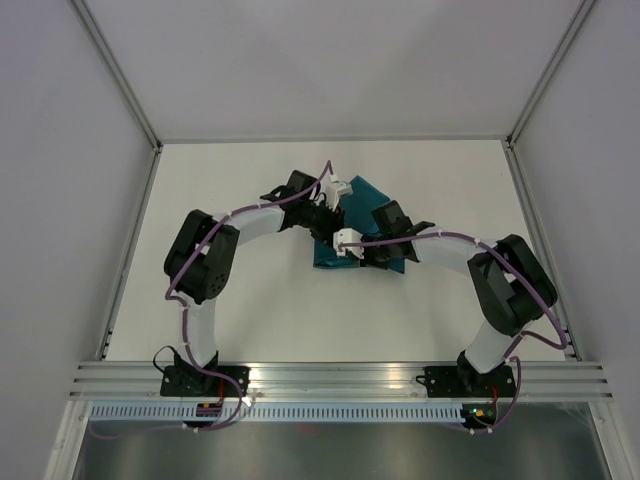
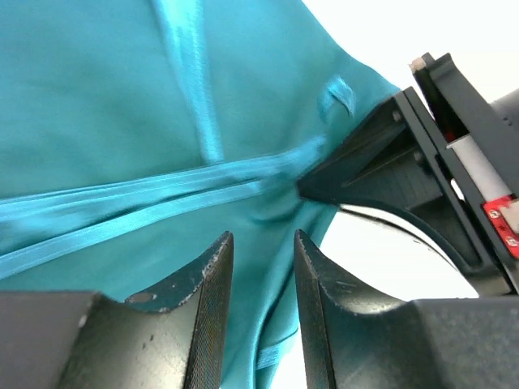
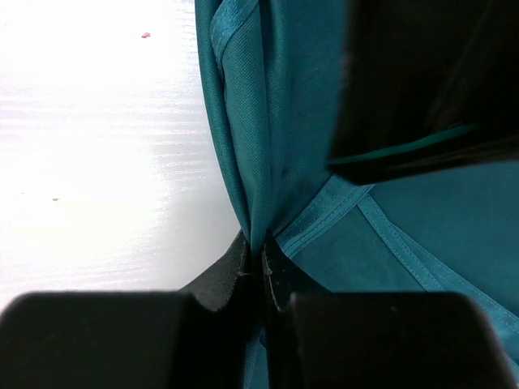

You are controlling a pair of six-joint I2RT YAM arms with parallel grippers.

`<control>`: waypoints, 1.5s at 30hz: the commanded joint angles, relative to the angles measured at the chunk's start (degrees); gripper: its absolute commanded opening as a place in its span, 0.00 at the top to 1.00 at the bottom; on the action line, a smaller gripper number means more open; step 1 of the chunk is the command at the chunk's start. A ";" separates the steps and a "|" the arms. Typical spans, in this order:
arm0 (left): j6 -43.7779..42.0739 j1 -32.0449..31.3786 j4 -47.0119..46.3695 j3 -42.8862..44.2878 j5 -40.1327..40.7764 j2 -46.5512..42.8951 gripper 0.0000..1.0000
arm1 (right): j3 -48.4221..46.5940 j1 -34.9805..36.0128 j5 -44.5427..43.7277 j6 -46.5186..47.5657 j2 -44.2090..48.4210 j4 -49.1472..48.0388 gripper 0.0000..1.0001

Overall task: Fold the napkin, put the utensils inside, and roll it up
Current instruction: Roll the napkin with the utensil

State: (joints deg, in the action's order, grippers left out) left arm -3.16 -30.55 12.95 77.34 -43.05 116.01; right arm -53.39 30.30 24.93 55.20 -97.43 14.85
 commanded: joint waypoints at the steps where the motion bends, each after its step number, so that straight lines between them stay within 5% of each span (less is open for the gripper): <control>1: 8.32 1.98 -8.19 -2.10 2.95 -5.51 0.59 | -3.91 -1.21 5.12 1.75 -2.85 7.55 0.88; 15: 13.53 3.04 -35.52 -23.71 28.71 -24.94 0.60 | -29.02 -8.42 17.96 10.54 -21.39 42.34 0.89; 22: -2.01 -5.90 -50.63 -36.37 42.86 -33.30 0.57 | -41.61 -10.26 19.37 13.53 -34.66 57.56 0.89; 35: -34.95 -25.34 -53.83 -36.74 52.10 -23.91 0.48 | -50.23 -10.53 17.61 8.79 -43.02 61.08 0.89; 45: -40.43 -30.54 -50.92 -36.30 51.93 -18.98 0.43 | -51.99 -10.53 16.38 5.27 -45.04 60.30 0.90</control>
State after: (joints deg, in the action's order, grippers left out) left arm -38.79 -61.10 -36.47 40.10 8.93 96.84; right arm -104.95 19.59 48.23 58.63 -138.91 82.08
